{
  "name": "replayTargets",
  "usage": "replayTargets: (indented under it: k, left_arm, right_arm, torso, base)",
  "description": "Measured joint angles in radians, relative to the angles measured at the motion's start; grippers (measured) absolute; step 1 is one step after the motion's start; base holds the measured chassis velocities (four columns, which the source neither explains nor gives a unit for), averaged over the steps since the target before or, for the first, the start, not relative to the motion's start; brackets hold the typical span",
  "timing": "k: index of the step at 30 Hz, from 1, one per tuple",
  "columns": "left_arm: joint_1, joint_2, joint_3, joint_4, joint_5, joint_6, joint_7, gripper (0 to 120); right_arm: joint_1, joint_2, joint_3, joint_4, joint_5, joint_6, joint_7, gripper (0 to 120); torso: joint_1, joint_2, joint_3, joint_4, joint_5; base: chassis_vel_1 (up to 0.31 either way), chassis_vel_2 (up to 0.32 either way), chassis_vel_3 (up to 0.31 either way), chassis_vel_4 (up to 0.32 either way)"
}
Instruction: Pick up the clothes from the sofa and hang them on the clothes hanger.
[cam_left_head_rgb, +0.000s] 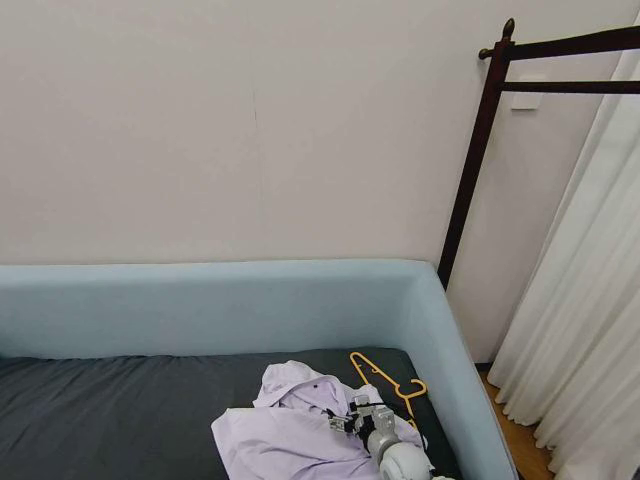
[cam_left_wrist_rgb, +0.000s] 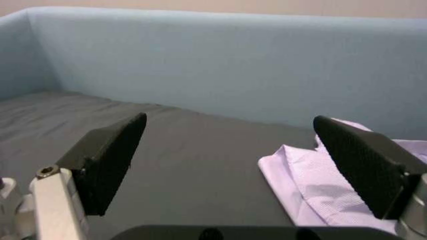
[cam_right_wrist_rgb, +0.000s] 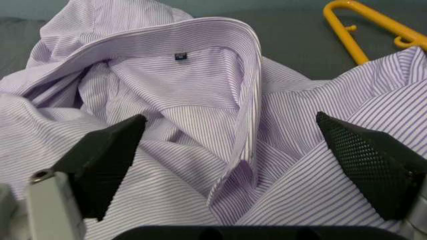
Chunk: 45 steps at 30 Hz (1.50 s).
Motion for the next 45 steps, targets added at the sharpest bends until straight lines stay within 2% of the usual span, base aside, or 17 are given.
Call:
replayTargets:
  k: [4, 6, 8, 10, 13, 14, 16, 18, 20, 23, 25, 27, 31, 37, 40, 41, 45]
  left_arm:
    - [-0.003, 0.004, -0.006, 0.002, -0.007, -0.001, -0.002, 99]
    - [-0.009, 0.001, -0.006, -0.001, -0.011, -0.001, -0.003, 99]
    - [-0.012, -0.002, -0.006, -0.003, -0.011, -0.001, -0.003, 99]
    - [-0.015, -0.005, -0.003, -0.003, -0.011, 0.000, -0.003, 99]
    - [-0.017, -0.007, -0.002, -0.002, -0.011, 0.000, -0.003, 99]
    - [-0.019, -0.010, -0.001, -0.001, -0.011, 0.000, -0.003, 99]
    - [-0.020, -0.011, -0.001, -0.001, -0.011, 0.000, -0.003, 99]
    - [-0.021, -0.014, -0.001, -0.001, -0.011, 0.000, -0.003, 99]
    - [-0.021, -0.015, -0.001, -0.001, -0.010, 0.000, -0.003, 99]
    - [-0.020, -0.020, -0.001, -0.002, -0.008, 0.000, -0.003, 99]
    - [-0.020, -0.021, 0.000, -0.004, -0.007, 0.000, -0.003, 99]
    - [-0.019, -0.022, 0.000, -0.006, -0.007, 0.000, -0.003, 99]
    - [-0.019, -0.016, 0.000, -0.007, -0.006, 0.000, -0.003, 99]
    - [-0.013, -0.004, 0.003, -0.039, -0.007, 0.005, 0.000, 99]
    - [-0.020, 0.007, 0.003, -0.045, -0.007, 0.011, 0.000, 99]
    - [-0.034, 0.021, 0.002, -0.046, -0.013, 0.022, 0.001, 99]
    - [-0.053, 0.052, 0.000, -0.057, -0.022, 0.047, 0.001, 99]
  right_arm:
    - [0.000, 0.004, 0.001, -0.006, 0.004, -0.003, -0.002, 84]
    - [-0.009, -0.008, -0.014, 0.007, 0.005, -0.008, -0.002, 72]
    - [-0.015, -0.015, -0.022, 0.013, 0.005, -0.011, -0.002, 69]
    - [-0.022, -0.029, -0.038, 0.021, 0.002, -0.016, -0.002, 59]
    - [-0.024, -0.034, -0.046, 0.022, 0.000, -0.018, -0.002, 52]
    - [-0.025, -0.038, -0.050, 0.022, -0.002, -0.019, -0.002, 46]
    - [-0.025, -0.038, -0.050, 0.021, -0.002, -0.019, -0.002, 41]
    - [-0.022, -0.038, -0.043, 0.018, 0.003, -0.019, 0.000, 29]
    - [-0.019, -0.039, -0.043, 0.017, 0.004, -0.019, 0.001, 26]
    - [-0.014, -0.041, -0.043, 0.010, 0.005, -0.017, 0.001, 12]
    - [-0.014, -0.041, -0.043, 0.009, 0.005, -0.015, 0.001, 10]
    - [-0.013, -0.045, -0.044, 0.008, 0.005, -0.007, 0.000, 0]
    - [-0.014, -0.071, -0.048, 0.043, 0.007, -0.010, 0.002, 0]
    - [-0.030, -0.152, -0.042, 0.224, 0.006, -0.029, 0.002, 0]
    - [-0.034, -0.197, -0.050, 0.298, -0.019, -0.009, -0.012, 0]
    - [-0.041, -0.240, -0.054, 0.371, -0.058, 0.025, -0.025, 0]
    - [-0.045, -0.285, -0.047, 0.472, -0.085, 0.052, -0.025, 0]
  torso:
    - [0.000, 0.000, 0.000, 0.0000, 0.0000]
    - [0.000, 0.000, 0.000, -0.0003, -0.0001]
    - [0.000, 0.000, 0.000, -0.0003, 0.0000]
    - [0.000, 0.000, 0.000, -0.0003, 0.0000]
    - [0.000, 0.000, 0.000, -0.0003, 0.0000]
    - [0.000, 0.000, 0.000, -0.0003, 0.0001]
    - [0.000, 0.000, 0.000, -0.0003, 0.0000]
    - [0.000, 0.000, 0.000, -0.0002, 0.0001]
    - [0.000, 0.000, 0.000, -0.0002, 0.0001]
    - [0.000, 0.000, 0.000, -0.0002, 0.0001]
    - [0.000, 0.000, 0.000, -0.0002, 0.0001]
    - [0.000, 0.000, 0.000, 0.0000, 0.0003]
    - [0.000, 0.000, 0.000, -0.0002, 0.0002]
    - [0.000, 0.000, 0.000, -0.0002, 0.0002]
    - [0.000, 0.000, 0.000, -0.0002, 0.0002]
    - [0.000, 0.000, 0.000, -0.0004, 0.0001]
    - [0.000, 0.000, 0.000, 0.0000, 0.0002]
  base:
    - [0.000, 0.000, 0.000, 0.000]
    - [0.000, 0.000, 0.000, 0.000]
    - [0.000, 0.000, 0.000, 0.000]
    - [0.000, 0.000, 0.000, 0.000]
    - [0.000, 0.000, 0.000, 0.000]
    - [0.000, 0.000, 0.000, 0.000]
    - [0.000, 0.000, 0.000, 0.000]
    - [0.000, 0.000, 0.000, 0.000]
    - [0.000, 0.000, 0.000, 0.000]
    - [0.000, 0.000, 0.000, 0.000]
    - [0.000, 0.000, 0.000, 0.000]
    - [0.000, 0.000, 0.000, 0.000]
    - [0.000, 0.000, 0.000, 0.000]
    - [0.000, 0.000, 0.000, 0.000]
    - [0.000, 0.000, 0.000, 0.000]
    - [0.000, 0.000, 0.000, 0.000]
    - [0.000, 0.000, 0.000, 0.000]
